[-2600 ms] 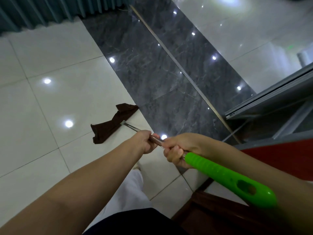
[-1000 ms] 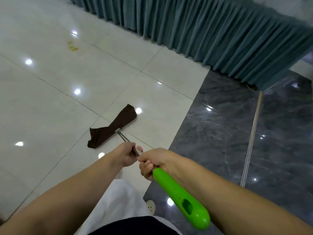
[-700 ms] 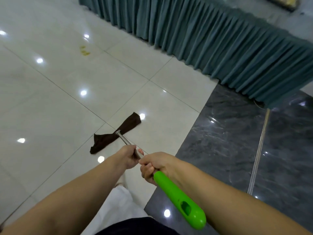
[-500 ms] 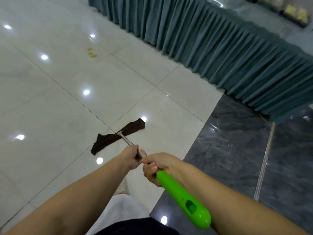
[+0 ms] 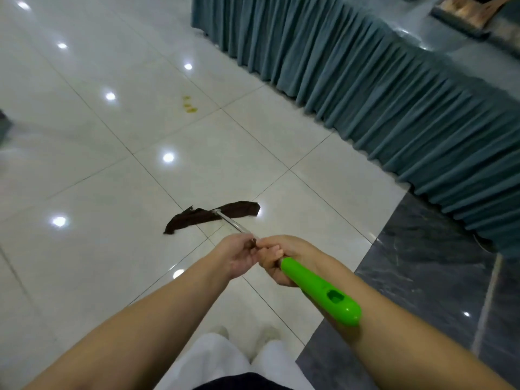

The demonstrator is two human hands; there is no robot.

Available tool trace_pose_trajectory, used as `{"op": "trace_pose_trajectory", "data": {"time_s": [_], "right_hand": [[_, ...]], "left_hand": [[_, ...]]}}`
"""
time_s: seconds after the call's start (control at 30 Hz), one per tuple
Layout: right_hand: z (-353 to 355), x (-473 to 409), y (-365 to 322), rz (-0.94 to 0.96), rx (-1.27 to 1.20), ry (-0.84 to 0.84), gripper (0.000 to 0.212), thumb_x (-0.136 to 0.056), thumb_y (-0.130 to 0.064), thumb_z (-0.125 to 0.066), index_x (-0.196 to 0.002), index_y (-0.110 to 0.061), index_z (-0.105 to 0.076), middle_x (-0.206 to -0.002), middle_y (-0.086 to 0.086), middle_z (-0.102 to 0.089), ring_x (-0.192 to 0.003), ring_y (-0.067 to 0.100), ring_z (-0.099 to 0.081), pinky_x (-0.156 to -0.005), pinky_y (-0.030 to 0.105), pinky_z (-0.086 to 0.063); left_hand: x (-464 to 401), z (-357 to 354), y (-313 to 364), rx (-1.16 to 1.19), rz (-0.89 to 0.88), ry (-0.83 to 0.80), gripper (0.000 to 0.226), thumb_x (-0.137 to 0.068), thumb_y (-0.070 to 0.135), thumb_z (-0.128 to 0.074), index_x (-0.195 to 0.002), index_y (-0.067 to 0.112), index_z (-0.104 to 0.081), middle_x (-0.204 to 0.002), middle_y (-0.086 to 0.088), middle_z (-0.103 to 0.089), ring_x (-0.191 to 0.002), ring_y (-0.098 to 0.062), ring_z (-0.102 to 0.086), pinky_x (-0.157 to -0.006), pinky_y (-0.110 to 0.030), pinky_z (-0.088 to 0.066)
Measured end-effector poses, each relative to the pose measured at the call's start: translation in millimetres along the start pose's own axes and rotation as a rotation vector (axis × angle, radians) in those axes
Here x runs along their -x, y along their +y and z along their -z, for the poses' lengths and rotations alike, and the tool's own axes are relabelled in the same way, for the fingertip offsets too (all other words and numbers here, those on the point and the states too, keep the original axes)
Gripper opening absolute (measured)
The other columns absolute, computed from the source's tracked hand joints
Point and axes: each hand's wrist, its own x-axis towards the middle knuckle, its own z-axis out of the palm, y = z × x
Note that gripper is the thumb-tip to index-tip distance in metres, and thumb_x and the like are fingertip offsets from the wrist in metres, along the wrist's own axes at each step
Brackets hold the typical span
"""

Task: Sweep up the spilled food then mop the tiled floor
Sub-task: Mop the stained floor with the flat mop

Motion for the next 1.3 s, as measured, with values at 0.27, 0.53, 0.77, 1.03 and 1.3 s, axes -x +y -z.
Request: {"op": "trace_pose_trajectory", "data": {"time_s": [0.27,0.53,0.77,1.03,1.3], "right_hand": [[-35,-42,-71,0.01,0.054,-0.025,0.023,-0.096,-0.006,-0.048,-0.073,-0.005,-0.046,-0.044,0.002,-0.036,-0.02,0.005,-0.032,-0.023,0.009,-0.028],[-66,-74,-196,-0.014,0.117,-0.056,0.025,-0.095,-0.005,-0.048,-0.07,-0.004,-0.046,-0.044,0.001,-0.035,-0.019,0.006,-0.031,-0.023,0.01,-0.027],[-97,-101,-317,-0.048,0.199,-0.081,0.024,-0.096,-0.004,-0.044,-0.071,-0.006,-0.045,-0.046,0.001,-0.035,-0.02,0.006,-0.032,-0.023,0.01,-0.028],[-159,-129,-395,-0.053,0.273,-0.102,0.028,-0.098,-0.002,-0.037,-0.071,-0.005,-0.043,-0.033,0.002,-0.034,-0.017,0.006,-0.03,-0.022,0.009,-0.024],[-251,-177,-477,0.006,0.268,-0.072,0.018,-0.097,0.0,-0.04,-0.08,-0.002,-0.046,-0.036,0.003,-0.038,-0.018,0.006,-0.031,-0.023,0.008,-0.026]], "left_hand": [[-36,-17,57,-0.059,-0.096,0.061,0.019,-0.093,-0.005,-0.041,-0.078,-0.006,-0.054,-0.074,-0.015,-0.054,-0.065,-0.02,-0.055,-0.057,-0.024,-0.053],[-110,-73,147,-0.059,-0.15,0.12,0.018,-0.091,-0.006,-0.043,-0.078,-0.007,-0.056,-0.075,-0.015,-0.056,-0.065,-0.02,-0.055,-0.053,-0.022,-0.053],[-167,-130,229,-0.018,-0.188,0.156,0.02,-0.094,-0.002,-0.041,-0.08,-0.006,-0.056,-0.078,-0.014,-0.058,-0.066,-0.02,-0.057,-0.053,-0.023,-0.053],[-202,-147,312,0.129,-0.229,0.148,0.019,-0.093,-0.004,-0.041,-0.081,-0.004,-0.055,-0.075,-0.014,-0.057,-0.052,-0.018,-0.062,-0.044,-0.019,-0.054],[-251,-143,436,0.125,-0.244,0.114,0.017,-0.092,-0.005,-0.043,-0.082,-0.004,-0.057,-0.069,-0.013,-0.063,-0.044,-0.014,-0.064,-0.045,-0.019,-0.054]]}}
